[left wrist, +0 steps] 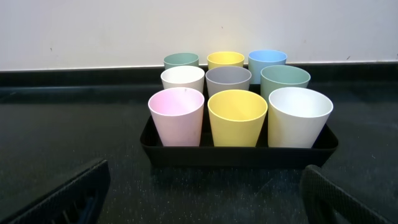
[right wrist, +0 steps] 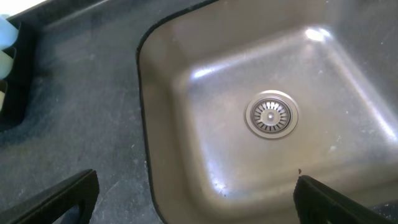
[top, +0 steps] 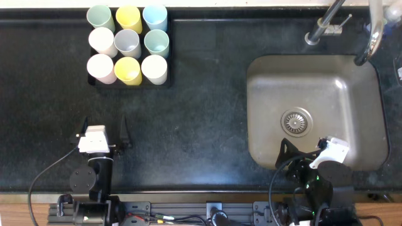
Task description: Store Cups
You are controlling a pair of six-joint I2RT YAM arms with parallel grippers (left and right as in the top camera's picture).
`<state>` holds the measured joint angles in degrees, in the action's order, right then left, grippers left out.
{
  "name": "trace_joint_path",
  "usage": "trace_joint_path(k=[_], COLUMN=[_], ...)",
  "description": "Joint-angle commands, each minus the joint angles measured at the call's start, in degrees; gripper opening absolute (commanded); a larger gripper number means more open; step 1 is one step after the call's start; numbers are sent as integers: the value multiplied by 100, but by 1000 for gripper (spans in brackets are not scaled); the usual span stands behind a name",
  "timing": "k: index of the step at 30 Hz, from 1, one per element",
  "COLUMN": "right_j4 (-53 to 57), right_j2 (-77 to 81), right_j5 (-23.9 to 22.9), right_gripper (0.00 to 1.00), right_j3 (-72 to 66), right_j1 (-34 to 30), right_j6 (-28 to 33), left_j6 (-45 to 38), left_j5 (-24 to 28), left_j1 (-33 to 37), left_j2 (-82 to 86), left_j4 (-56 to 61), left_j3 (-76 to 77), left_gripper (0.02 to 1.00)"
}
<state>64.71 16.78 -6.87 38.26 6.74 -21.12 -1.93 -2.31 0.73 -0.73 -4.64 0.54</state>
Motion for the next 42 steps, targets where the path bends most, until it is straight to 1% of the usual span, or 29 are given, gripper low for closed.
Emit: trace_joint_path(k=[1, 2, 3, 4, 5, 6, 7, 10, 18, 20, 22, 23, 24, 25, 28, 30, 32, 35, 38, 42], right_j4=[-7, -15, -15, -15, -20, -28, -52, -26, -37, -68, -503, -1029, -1504, -2085, -3613, -4553, -5180, -5490, -5490, -5504], right_j2=[-63, -76, -85, -98, -120, -151, -188, -352, -455, -455, -455, -455, -455, -455, -455, -463, -522, -752, -1062, -1270], right_j5=[-70, -146, -232, -227, -146, -90, -55, 24, 26, -63, -247, -361, -367, -339, -236, -59, 140, 417, 579, 861], right_gripper=[441, 362, 481, 544, 671, 875, 998, 996, 996, 996, 998, 998, 998, 998, 998, 998, 996, 998, 996, 996], right_j3=[22, 13, 9, 7, 7, 4, 2, -9, -42, -44, -151, -306, -457, -656, -1241, -1626, -1915, -2223, -2430, -2656], right_j1=[9, 9, 0, -2, -2, -2, -2, -4, -4, -4, -4, -4, -4, -4, -22, -90, -157, -245, -358, -673], right_j6=[22, 66, 66, 63, 59, 55, 59, 37, 37, 39, 136, 396, 721, 1141, 2094, 2704, 3198, 3578, 3620, 3622], left_j6=[-87, -87, -87, -87, -87, -87, -87, -87, -87, -87, -87, -87, -87, -87, -87, -87, -87, -87, -87, -87], left_j5=[28, 28, 28, 28, 28, 28, 28, 28, 28, 28, 28, 28, 28, 28, 28, 31, 28, 28, 28, 28], left_j1=[-20, -20, -20, -20, -20, -20, -20, -20, -20, -20, -20, -20, -20, -20, -20, -20, -20, -20, -20, -20], left_j2=[57, 57, 57, 57, 57, 57, 57, 57, 57, 57, 57, 57, 57, 57, 57, 57, 57, 57, 57, 57], left_j4=[-15, -15, -15, -15, -15, -15, -15, -15, -15, -15, -15, -15, -15, -15, -15, -15, -15, -15, -15, -15], left_j3=[-7, -7, -7, -7, -7, -7, -7, -7, -7, -7, -7, -7, -7, -7, -7, -7, -7, -7, -7, -7], left_gripper=[998, 1000, 1000, 1000, 998, 1000, 1000, 1000, 1000, 1000, 1000, 1000, 1000, 1000, 1000, 1000, 1000, 1000, 1000, 1000])
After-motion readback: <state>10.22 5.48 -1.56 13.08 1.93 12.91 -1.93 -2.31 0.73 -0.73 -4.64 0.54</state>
